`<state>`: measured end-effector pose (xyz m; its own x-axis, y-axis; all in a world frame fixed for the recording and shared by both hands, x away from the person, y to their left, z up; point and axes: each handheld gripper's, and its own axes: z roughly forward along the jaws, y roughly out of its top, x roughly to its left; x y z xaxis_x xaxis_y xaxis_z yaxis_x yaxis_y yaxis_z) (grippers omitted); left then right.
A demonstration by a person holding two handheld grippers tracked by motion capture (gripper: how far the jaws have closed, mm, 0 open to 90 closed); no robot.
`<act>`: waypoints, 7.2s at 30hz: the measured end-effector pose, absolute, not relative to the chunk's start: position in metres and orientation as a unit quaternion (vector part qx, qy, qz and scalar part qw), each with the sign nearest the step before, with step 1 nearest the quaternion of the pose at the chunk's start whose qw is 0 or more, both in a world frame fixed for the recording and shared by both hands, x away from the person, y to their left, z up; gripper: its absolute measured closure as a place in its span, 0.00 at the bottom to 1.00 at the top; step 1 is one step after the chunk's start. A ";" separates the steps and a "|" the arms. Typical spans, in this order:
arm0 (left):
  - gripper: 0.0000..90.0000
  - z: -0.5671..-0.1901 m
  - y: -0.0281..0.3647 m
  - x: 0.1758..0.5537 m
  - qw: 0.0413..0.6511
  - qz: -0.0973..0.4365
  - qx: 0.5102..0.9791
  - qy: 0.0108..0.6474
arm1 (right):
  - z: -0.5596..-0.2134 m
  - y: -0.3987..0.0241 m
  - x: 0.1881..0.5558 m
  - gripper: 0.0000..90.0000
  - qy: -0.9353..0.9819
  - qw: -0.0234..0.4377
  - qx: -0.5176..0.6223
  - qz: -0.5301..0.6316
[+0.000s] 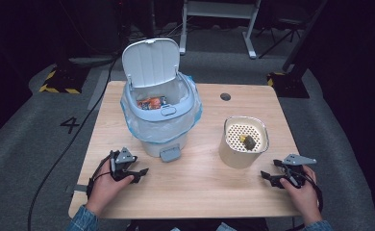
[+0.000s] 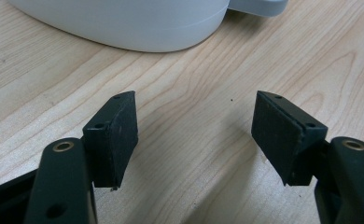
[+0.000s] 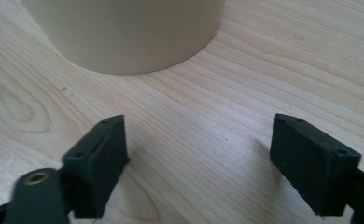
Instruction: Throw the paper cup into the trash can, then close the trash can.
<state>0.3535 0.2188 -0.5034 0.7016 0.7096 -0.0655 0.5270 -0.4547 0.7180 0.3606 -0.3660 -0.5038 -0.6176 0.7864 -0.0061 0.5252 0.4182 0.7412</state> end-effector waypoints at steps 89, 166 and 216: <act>0.44 -0.274 0.274 0.396 0.541 0.264 0.719 0.348 | -0.504 -0.361 0.359 0.17 0.817 0.182 0.414 0.358; 0.45 -0.254 0.241 0.410 0.531 0.243 0.722 0.371 | -0.504 -0.361 0.359 0.17 0.817 0.182 0.414 0.358; 0.48 -0.238 0.242 0.445 0.571 0.205 0.716 0.345 | -0.504 -0.361 0.359 0.17 0.817 0.183 0.413 0.358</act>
